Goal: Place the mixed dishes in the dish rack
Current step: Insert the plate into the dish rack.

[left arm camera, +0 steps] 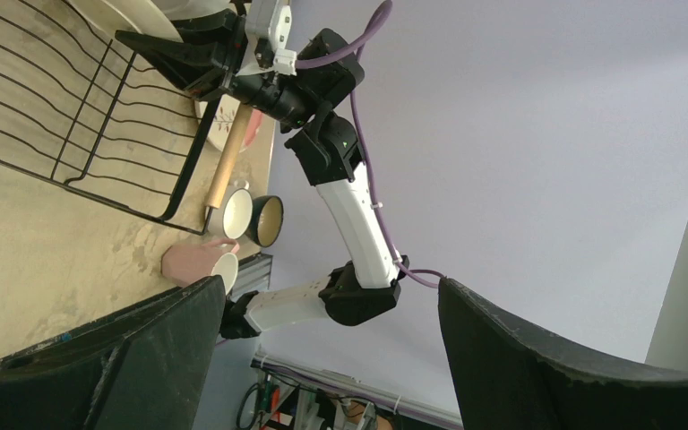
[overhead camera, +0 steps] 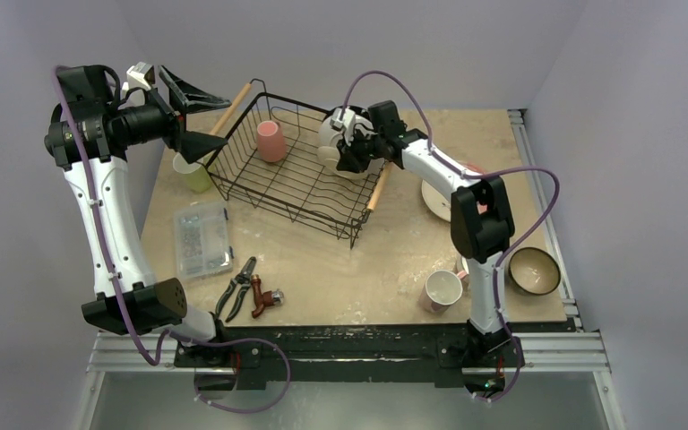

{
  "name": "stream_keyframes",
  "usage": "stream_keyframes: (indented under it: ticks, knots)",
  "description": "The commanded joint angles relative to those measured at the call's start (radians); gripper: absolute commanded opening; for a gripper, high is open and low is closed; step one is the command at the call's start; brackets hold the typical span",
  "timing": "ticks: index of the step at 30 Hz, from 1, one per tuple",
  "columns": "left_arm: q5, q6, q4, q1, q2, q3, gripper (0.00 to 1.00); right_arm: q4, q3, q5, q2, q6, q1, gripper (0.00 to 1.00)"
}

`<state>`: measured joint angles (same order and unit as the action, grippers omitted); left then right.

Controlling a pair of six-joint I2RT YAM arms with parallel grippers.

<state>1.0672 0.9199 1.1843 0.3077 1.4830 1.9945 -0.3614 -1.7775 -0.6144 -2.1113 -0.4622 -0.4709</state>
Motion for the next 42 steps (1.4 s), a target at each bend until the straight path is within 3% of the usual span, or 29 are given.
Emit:
stream_keyframes:
  ticks: [1,6,19,26,32,42]
  knots:
    - [0.025,-0.007,-0.033,0.011,-0.019,0.029,0.88,0.028,-0.017,0.033,-0.019,0.040,-0.004,0.17]
    - [0.025,-0.003,-0.037,0.011,-0.014,0.036,0.88,0.040,-0.033,0.076,-0.021,0.065,-0.003,0.34]
    - [0.037,-0.006,-0.039,0.016,-0.006,0.045,0.88,0.013,-0.103,0.207,-0.005,0.118,-0.004,0.50]
    - [0.046,-0.007,-0.046,0.018,-0.018,0.022,0.88,0.003,-0.147,0.253,0.010,0.127,-0.004,0.53]
    - [0.053,-0.020,-0.036,0.019,-0.025,0.018,0.88,-0.022,-0.167,0.378,0.012,0.152,-0.005,0.54]
    - [0.051,-0.032,-0.016,0.019,-0.045,0.007,0.88,-0.031,-0.169,0.517,0.060,0.166,-0.008,0.49]
